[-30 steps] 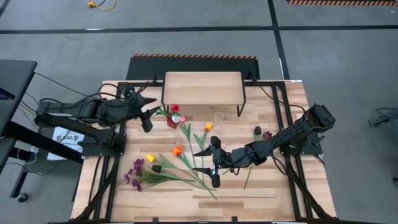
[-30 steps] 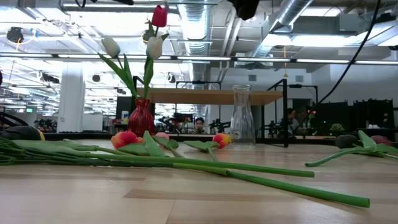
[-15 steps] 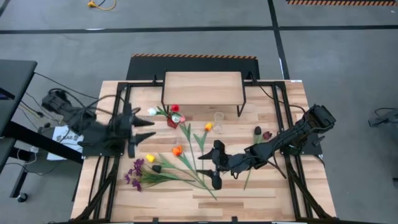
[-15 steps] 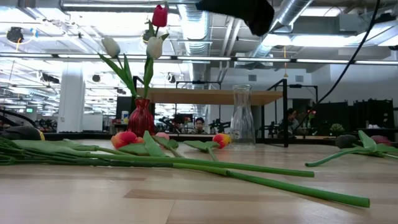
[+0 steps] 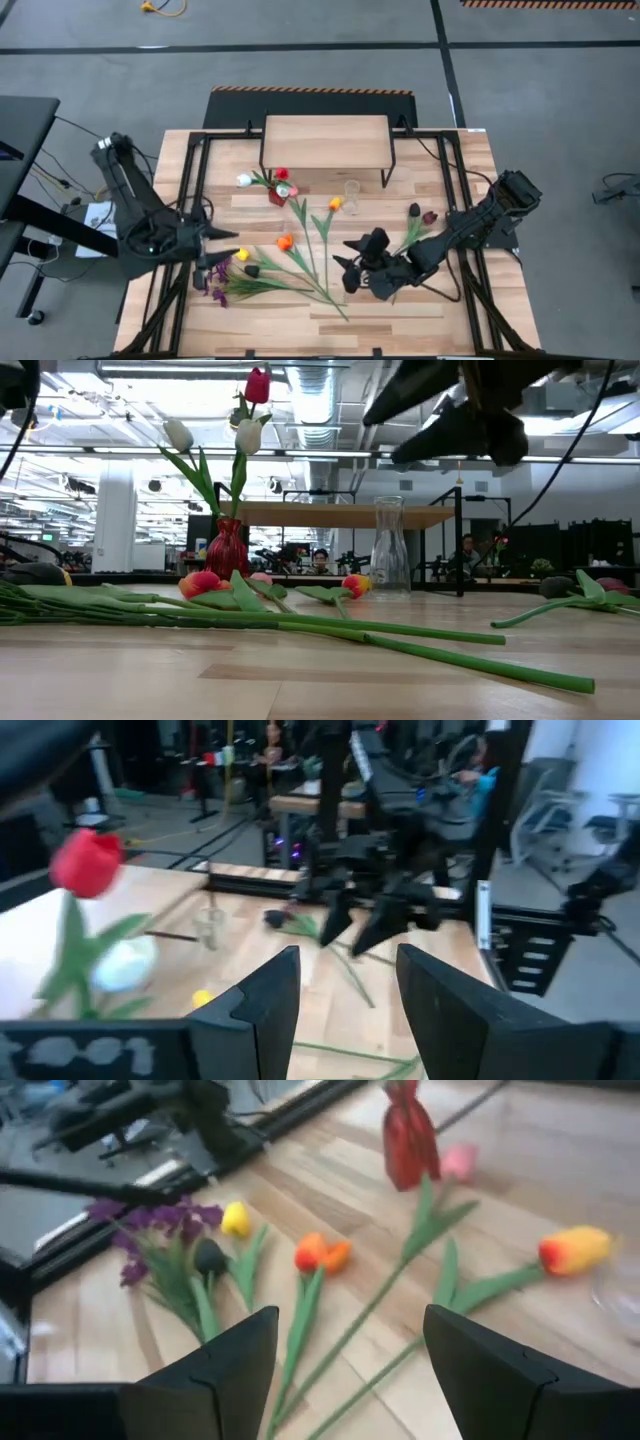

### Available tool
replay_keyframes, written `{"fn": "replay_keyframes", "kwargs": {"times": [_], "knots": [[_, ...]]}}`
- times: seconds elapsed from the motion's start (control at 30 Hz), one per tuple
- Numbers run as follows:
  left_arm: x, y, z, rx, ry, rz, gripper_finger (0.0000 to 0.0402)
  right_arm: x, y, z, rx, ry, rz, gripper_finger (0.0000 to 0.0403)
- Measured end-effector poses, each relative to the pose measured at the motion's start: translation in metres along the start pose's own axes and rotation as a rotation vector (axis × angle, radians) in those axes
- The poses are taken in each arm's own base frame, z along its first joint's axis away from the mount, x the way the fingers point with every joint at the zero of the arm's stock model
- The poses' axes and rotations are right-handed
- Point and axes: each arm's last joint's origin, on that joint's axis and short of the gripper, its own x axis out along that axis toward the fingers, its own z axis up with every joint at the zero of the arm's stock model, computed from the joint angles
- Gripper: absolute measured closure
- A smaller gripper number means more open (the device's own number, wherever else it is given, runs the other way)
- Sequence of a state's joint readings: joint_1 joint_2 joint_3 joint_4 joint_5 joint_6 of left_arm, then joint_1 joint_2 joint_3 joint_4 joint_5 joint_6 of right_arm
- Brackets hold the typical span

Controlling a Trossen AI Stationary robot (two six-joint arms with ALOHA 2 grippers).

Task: Pick and place flowers into a vace then onto a shelf
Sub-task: Put the purple flowers into the red flower vase

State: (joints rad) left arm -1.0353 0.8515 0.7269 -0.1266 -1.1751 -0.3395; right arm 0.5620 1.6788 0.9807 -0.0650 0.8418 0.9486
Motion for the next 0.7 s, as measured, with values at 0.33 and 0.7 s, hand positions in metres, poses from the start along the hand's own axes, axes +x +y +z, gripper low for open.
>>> {"fn": "replay_keyframes", "kwargs": {"times": [0.33, 0.7], "knots": [[-0.006, -0.006, -0.029, 0.009, -0.048, -0.076, 0.0244, 0.057, -0.001, -0.048, -0.080, 0.035, -0.036, 0.0157], [-0.008, -0.006, -0.035, -0.064, -0.042, -0.085, 0.0244, 0.082, 0.018, -0.037, -0.312, 0.089, 0.142, 0.0171]]}}
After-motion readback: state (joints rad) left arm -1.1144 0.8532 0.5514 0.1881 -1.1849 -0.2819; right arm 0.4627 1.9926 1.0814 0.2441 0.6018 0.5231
